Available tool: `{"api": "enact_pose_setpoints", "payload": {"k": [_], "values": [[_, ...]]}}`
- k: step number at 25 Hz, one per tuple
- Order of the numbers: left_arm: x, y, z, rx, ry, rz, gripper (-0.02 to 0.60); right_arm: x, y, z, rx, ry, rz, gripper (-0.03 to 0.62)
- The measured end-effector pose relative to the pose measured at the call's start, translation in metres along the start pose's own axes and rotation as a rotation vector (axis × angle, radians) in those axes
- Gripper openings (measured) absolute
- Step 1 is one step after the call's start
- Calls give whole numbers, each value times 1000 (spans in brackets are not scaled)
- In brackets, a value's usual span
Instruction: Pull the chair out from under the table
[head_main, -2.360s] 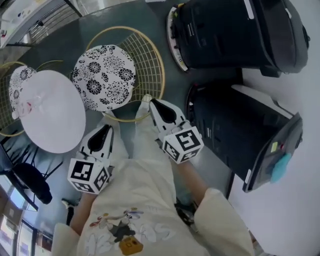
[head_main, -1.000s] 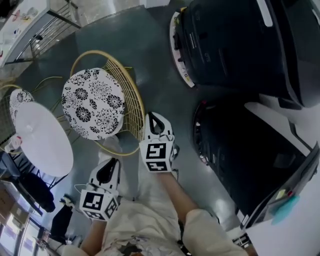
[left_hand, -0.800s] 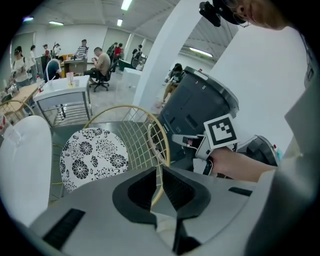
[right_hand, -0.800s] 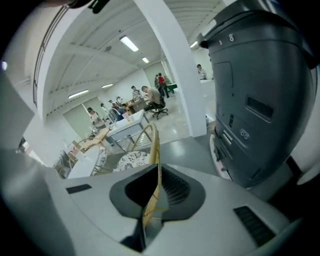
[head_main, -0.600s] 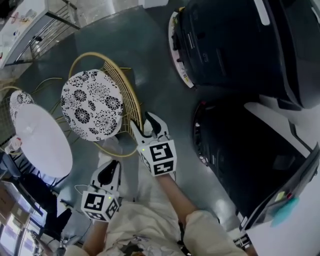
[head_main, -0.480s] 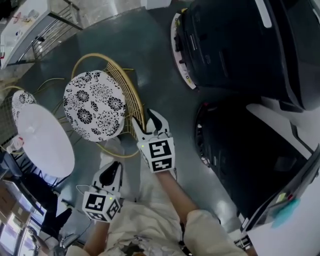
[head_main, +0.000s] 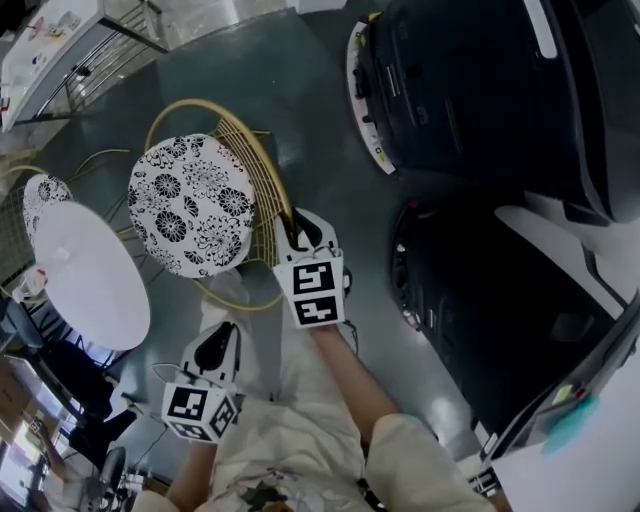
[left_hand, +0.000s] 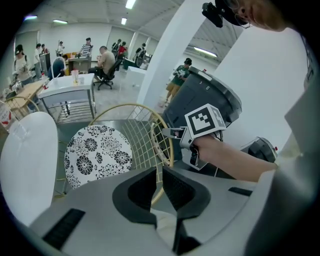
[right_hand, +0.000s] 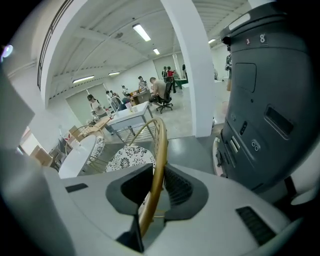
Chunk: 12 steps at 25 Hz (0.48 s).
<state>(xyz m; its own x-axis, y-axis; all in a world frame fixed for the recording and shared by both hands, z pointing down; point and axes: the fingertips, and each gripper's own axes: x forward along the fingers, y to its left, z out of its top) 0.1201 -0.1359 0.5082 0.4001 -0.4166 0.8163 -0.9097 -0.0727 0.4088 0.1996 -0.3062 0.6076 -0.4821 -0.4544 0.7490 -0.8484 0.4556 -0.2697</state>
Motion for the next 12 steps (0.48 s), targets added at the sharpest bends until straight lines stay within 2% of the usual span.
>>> {"api": "enact_pose_setpoints", "payload": {"k": [6,12], "values": [[-1,-1,-6,-6,12,-1,46,-1,0,0,-6,-2,-16,72],[0,1,-3,-8,8,4,46,-3,-6,-4,-36,38,-47,73]]}}
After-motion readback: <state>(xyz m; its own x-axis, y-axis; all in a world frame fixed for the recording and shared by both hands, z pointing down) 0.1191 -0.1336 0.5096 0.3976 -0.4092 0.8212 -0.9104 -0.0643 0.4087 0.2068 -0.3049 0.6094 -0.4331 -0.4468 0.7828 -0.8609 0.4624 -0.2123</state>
